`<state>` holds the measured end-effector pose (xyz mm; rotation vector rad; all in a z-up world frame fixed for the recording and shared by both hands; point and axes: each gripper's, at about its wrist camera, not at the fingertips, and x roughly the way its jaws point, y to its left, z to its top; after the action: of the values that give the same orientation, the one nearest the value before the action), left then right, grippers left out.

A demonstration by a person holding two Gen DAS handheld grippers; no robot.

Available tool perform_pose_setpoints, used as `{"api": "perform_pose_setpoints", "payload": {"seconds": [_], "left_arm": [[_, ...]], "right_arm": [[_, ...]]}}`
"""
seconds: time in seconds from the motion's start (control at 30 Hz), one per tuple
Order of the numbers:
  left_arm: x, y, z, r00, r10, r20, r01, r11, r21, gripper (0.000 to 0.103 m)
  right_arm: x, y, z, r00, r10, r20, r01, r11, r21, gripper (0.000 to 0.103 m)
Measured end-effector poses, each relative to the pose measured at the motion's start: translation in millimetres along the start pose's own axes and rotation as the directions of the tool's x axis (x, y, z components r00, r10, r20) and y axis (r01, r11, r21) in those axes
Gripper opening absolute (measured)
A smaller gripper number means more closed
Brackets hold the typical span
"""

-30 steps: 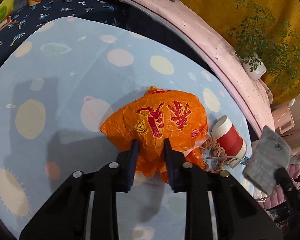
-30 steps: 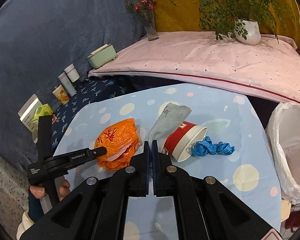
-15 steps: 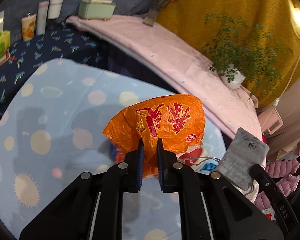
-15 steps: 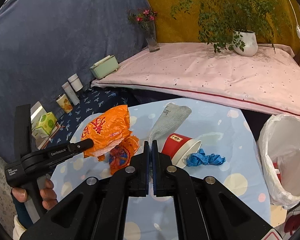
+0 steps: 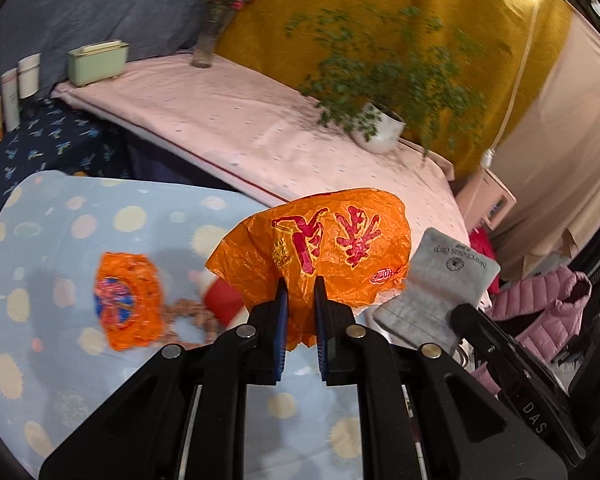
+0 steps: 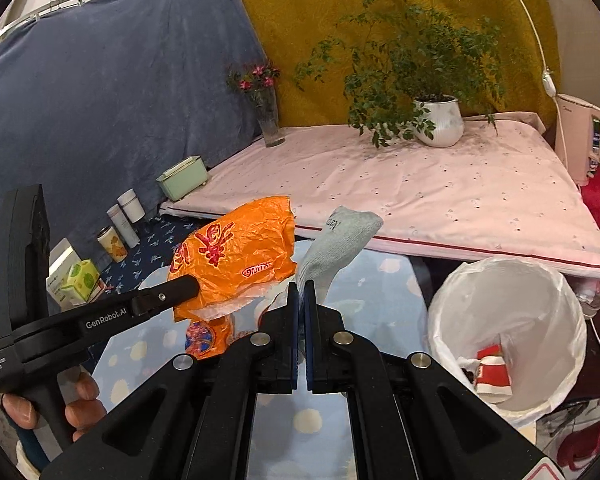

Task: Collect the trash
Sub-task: 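Carry the bag and grey cloth over the bin and open both grippers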

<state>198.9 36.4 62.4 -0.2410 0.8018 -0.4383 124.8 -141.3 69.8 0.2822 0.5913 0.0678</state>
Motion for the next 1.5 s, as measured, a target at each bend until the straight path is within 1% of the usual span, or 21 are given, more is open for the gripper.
{"api": "perform_pose_setpoints", "payload": {"seconds": [0.2,0.33,0.5,0.67,0.77,0.8,0.83,0.9,0.97,1.0,1.17,1.2,1.23,1.3,1.37,1.4,1.43,1.47,1.5], "left_arm": [[26,-64,-13,0.998,-0.049,-0.046,0.052,0.997,0.061,0.012],[47,-102,-22,0.995,-0.065,-0.08,0.072,0.992,0.1,0.012],[75,-137,-32,0.991,-0.056,-0.119,0.072,0.988,0.135,0.012],[96,-159,-39,0.99,-0.027,-0.137,0.05,0.985,0.166,0.012],[111,-168,-41,0.989,-0.014,-0.15,0.04,0.984,0.176,0.015],[114,-171,-42,0.988,-0.012,-0.151,0.039,0.983,0.178,0.02],[118,-174,-42,0.989,-0.003,-0.148,0.03,0.983,0.183,0.029],[122,-179,-43,0.991,0.012,-0.136,0.016,0.98,0.197,0.035],[128,-181,-43,0.99,0.02,-0.14,0.008,0.98,0.2,0.043],[129,-182,-43,0.99,0.021,-0.138,0.007,0.98,0.198,0.044],[133,-182,-43,0.99,0.036,-0.136,-0.008,0.979,0.203,0.046],[132,-181,-43,0.99,0.038,-0.132,-0.011,0.979,0.202,0.049],[132,-180,-43,0.991,0.039,-0.129,-0.012,0.979,0.201,0.052],[129,-178,-43,0.992,0.045,-0.117,-0.02,0.979,0.204,0.056],[127,-176,-42,0.993,0.048,-0.107,-0.026,0.979,0.204,0.059],[125,-176,-42,0.993,0.05,-0.104,-0.028,0.978,0.205,0.062],[123,-174,-42,0.994,0.051,-0.098,-0.03,0.978,0.205,0.063],[121,-173,-42,0.994,0.052,-0.092,-0.032,0.978,0.205,0.064],[118,-172,-42,0.995,0.054,-0.085,-0.036,0.978,0.206,0.065]], "right_arm": [[-27,-58,3,0.997,-0.065,0.029,0.063,0.997,0.055,0.003],[-38,-96,2,0.993,-0.111,0.034,0.108,0.99,0.095,0.003],[-44,-146,-1,0.986,-0.165,0.029,0.159,0.976,0.149,0.003],[-41,-179,-3,0.981,-0.191,0.019,0.185,0.966,0.183,0.003],[-41,-191,-3,0.98,-0.198,0.019,0.191,0.962,0.194,0.003],[-42,-195,-3,0.98,-0.199,0.021,0.191,0.961,0.199,0.003],[-41,-199,-1,0.98,-0.198,0.022,0.19,0.961,0.201,0.003],[-41,-205,0,0.979,-0.203,0.023,0.195,0.959,0.204,0.003],[-39,-210,1,0.979,-0.205,0.021,0.196,0.958,0.208,0.003],[-37,-211,1,0.978,-0.206,0.02,0.197,0.958,0.211,0.003],[-27,-214,0,0.981,-0.194,0.004,0.189,0.959,0.213,0.003],[-25,-213,-1,0.981,-0.192,0.001,0.188,0.959,0.21,0.003],[-23,-212,-1,0.982,-0.19,-0.003,0.186,0.96,0.209,0.004],[-19,-210,-2,0.982,-0.189,-0.007,0.186,0.96,0.209,0.009],[-16,-207,-3,0.982,-0.189,-0.011,0.187,0.961,0.202,0.01],[-15,-205,-3,0.982,-0.191,-0.011,0.189,0.962,0.197,0.011],[-15,-203,-3,0.981,-0.194,-0.011,0.193,0.962,0.196,0.015],[-15,-202,-3,0.98,-0.197,-0.008,0.194,0.961,0.196,0.023],[-15,-200,-4,0.98,-0.198,-0.005,0.195,0.96,0.198,0.027]]}}
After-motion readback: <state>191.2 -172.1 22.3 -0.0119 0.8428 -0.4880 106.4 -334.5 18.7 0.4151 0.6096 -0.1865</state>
